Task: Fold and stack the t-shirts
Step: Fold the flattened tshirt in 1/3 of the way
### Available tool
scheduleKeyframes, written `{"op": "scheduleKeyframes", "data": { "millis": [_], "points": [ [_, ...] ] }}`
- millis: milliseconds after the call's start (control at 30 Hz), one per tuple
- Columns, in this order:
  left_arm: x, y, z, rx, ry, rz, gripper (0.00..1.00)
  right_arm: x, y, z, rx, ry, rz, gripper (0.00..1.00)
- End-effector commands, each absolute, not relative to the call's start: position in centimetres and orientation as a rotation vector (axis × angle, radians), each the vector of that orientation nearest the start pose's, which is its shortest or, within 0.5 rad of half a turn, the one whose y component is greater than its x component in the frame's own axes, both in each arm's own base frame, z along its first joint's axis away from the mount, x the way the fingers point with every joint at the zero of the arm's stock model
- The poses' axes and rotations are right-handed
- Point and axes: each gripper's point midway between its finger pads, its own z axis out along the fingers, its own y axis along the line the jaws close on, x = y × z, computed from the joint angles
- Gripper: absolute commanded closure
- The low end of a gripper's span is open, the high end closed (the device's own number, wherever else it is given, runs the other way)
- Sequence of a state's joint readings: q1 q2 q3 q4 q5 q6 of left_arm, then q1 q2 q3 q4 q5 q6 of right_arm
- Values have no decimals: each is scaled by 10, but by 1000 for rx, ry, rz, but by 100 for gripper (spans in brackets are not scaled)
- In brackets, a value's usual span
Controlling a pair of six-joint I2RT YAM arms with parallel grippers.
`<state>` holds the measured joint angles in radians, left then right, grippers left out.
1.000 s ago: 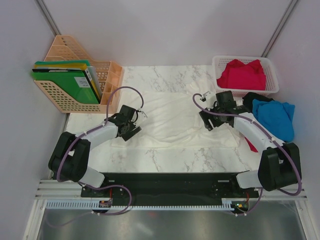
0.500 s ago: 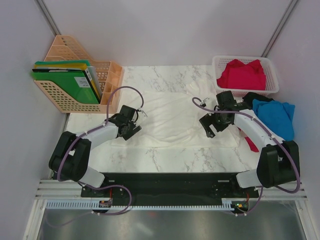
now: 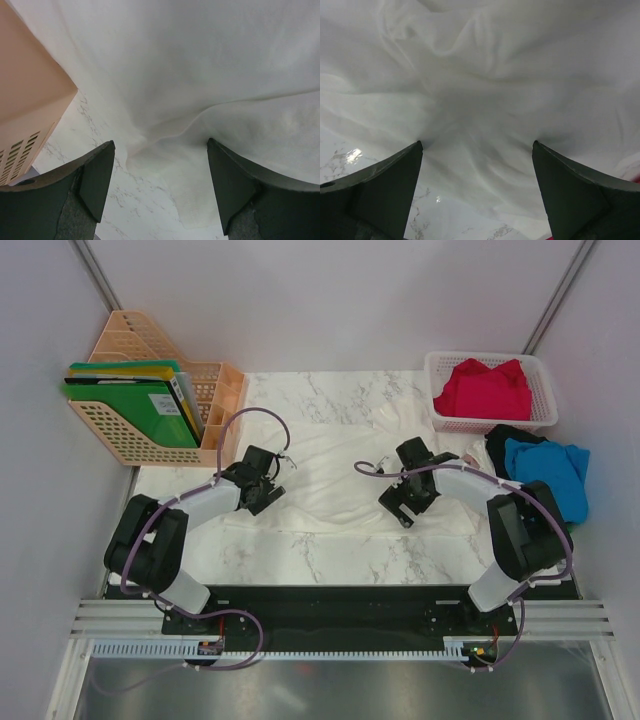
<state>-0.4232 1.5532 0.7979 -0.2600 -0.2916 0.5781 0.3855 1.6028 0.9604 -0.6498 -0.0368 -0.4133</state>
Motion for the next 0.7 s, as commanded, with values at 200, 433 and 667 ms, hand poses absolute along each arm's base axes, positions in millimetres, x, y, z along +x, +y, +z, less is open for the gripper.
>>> {"op": "scheduleKeyframes", "data": {
  "millis": [200,433,667],
  "points": [
    [314,-62,14,1191,2362,443,18,288,43,3,-1082,2681,-193,2],
    [314,-58,11,1211,2364,471,18,281,5,5,-1117,2698,-325,2],
    [313,-57,9,1221,2369,479,18,283,0,9,-1125,2687,-354,2]
  ]
}}
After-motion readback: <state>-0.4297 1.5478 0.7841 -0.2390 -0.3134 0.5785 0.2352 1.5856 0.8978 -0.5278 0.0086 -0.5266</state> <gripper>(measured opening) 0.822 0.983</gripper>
